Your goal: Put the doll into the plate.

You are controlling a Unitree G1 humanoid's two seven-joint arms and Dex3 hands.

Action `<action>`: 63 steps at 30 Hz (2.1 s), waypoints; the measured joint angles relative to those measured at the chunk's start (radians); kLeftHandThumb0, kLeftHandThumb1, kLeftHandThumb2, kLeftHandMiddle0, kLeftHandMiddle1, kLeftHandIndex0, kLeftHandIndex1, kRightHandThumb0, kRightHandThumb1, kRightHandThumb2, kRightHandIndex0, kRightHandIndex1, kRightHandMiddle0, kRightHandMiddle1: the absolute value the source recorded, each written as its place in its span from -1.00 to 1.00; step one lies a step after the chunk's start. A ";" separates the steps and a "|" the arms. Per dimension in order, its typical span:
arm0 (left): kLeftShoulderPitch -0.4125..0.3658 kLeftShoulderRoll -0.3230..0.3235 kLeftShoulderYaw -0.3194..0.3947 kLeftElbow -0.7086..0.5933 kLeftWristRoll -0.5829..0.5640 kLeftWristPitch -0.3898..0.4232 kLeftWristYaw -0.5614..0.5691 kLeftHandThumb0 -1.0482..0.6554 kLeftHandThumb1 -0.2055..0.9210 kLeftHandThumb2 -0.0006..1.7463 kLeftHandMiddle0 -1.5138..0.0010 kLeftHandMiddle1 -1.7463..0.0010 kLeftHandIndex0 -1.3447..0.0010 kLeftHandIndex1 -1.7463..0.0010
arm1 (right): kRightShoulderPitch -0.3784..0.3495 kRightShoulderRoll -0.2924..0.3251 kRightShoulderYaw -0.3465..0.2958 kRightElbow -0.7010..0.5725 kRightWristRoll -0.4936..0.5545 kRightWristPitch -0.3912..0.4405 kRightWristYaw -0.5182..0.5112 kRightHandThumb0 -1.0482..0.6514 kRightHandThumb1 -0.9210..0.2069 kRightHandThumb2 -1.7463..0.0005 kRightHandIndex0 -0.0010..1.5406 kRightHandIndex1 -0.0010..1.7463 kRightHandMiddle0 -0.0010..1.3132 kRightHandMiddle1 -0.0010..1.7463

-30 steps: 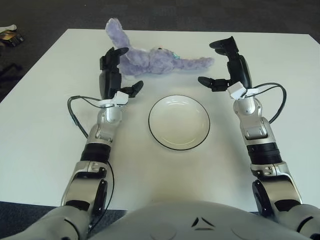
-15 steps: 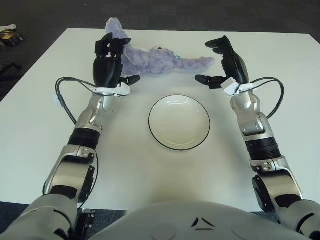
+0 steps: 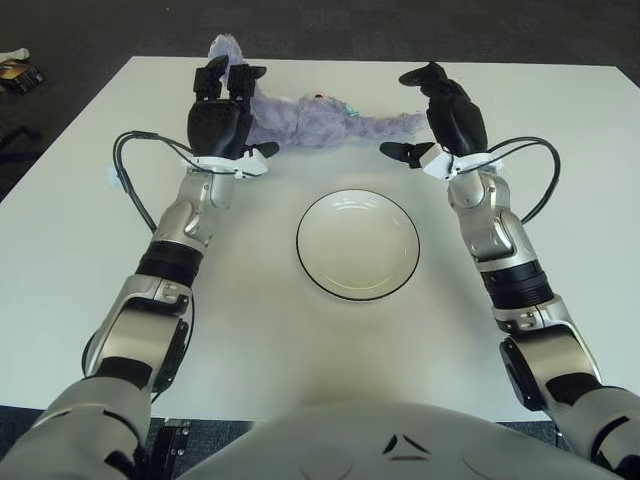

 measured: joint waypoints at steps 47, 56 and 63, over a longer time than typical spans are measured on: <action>-0.338 0.053 -0.222 0.483 -0.020 -0.129 -0.173 -0.61 0.09 -0.09 0.99 0.45 1.00 -0.05 | -0.307 0.083 0.103 0.455 0.006 -0.006 -0.072 -0.69 -0.19 0.16 -0.92 -0.16 -1.00 -0.02; -0.402 0.042 -0.258 0.576 -0.016 -0.123 -0.173 -0.64 0.10 -0.10 0.97 0.44 1.00 -0.03 | -0.378 0.106 0.106 0.567 0.029 -0.002 -0.051 -0.68 -0.18 0.16 -0.95 -0.19 -1.00 -0.07; -0.440 0.026 -0.290 0.650 -0.013 -0.107 -0.176 -0.59 0.04 -0.07 0.98 0.41 1.00 -0.02 | -0.409 0.107 0.113 0.632 0.040 -0.008 -0.036 -0.73 -0.29 0.22 -0.92 -0.30 -1.00 -0.11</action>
